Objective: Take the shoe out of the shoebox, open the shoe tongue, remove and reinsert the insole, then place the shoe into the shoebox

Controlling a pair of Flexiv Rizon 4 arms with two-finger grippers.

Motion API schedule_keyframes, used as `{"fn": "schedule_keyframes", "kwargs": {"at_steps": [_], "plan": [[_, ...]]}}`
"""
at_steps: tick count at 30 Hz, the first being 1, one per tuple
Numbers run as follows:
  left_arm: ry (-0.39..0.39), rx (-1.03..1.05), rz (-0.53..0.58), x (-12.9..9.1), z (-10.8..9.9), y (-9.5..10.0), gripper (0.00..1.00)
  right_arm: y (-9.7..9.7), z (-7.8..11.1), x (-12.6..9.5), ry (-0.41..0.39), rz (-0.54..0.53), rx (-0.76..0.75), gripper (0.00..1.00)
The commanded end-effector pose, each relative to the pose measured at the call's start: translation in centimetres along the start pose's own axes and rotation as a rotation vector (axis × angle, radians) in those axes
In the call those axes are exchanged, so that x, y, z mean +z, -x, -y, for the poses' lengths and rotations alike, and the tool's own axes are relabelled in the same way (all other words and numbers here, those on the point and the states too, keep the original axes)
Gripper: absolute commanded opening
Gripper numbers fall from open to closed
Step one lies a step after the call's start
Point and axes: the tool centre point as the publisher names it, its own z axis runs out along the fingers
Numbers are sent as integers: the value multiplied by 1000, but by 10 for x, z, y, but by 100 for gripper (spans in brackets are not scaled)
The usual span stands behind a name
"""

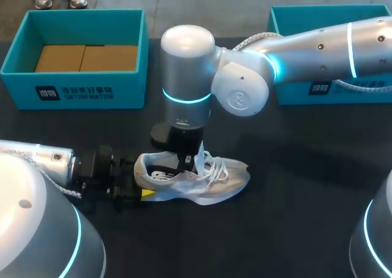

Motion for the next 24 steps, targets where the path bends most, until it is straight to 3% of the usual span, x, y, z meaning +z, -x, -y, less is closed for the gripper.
{"fn": "schedule_keyframes", "kwargs": {"at_steps": [1,13,18,24], "plan": [[1,0,4,0,4,3,0,-13,8,14,2,30,15,0],[1,0,4,0,4,3,0,-16,26,-37,49,142,51,0],[1,0,4,0,4,3,0,-11,28,-49,66,164,50,0],[1,0,4,0,4,3,0,-4,25,-58,152,186,33,0]]}}
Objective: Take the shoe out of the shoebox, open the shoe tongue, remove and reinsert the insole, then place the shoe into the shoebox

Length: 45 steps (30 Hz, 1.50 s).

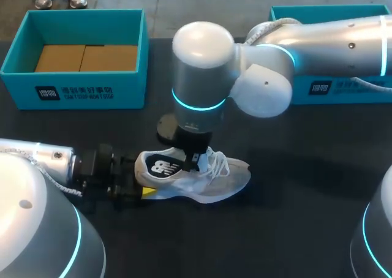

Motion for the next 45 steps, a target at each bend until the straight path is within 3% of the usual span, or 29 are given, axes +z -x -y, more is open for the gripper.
{"fn": "schedule_keyframes", "kwargs": {"at_steps": [1,14,24,39,45], "plan": [[1,0,1,-1,1,0,0,6,10,-7,71,0,-10,0],[1,0,1,-1,1,0,0,16,20,-22,97,18,-18,0],[1,0,1,-1,1,0,0,21,3,-29,199,16,-81,0],[1,0,1,-1,1,0,0,22,-20,-22,230,-16,-138,0],[1,0,1,-1,1,0,0,21,-29,-29,270,-20,-158,0]]}}
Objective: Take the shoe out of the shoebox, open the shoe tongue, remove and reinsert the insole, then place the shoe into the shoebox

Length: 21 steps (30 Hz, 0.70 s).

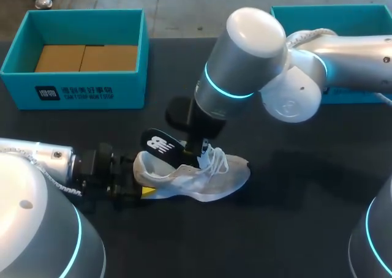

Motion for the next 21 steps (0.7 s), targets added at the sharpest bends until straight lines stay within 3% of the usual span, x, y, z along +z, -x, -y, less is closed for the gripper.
{"fn": "schedule_keyframes", "kwargs": {"at_steps": [1,12,21], "plan": [[1,0,1,1,1,-1,0,1,-7,-1,24,-10,-13,0],[1,0,1,1,1,-1,0,6,-38,-2,72,-94,-69,0],[1,0,1,1,1,-1,0,4,-43,6,86,-124,-86,0]]}}
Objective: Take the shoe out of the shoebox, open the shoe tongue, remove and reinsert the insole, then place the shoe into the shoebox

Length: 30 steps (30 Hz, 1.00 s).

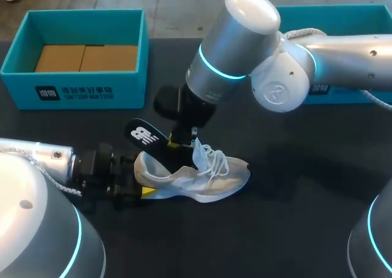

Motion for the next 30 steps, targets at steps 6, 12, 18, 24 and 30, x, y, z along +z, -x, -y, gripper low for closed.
{"fn": "schedule_keyframes", "kwargs": {"at_steps": [6,12,18,24,30], "plan": [[1,0,1,1,1,0,0,0,-7,14,29,-37,-17,0],[1,0,1,1,1,0,0,-1,-8,9,28,-57,-26,33],[1,0,1,1,1,0,0,-1,-9,0,71,-114,-43,42],[1,0,1,1,1,0,0,3,-8,-1,148,-228,-51,42],[1,0,1,1,1,0,0,4,-16,6,178,-327,-27,43]]}}
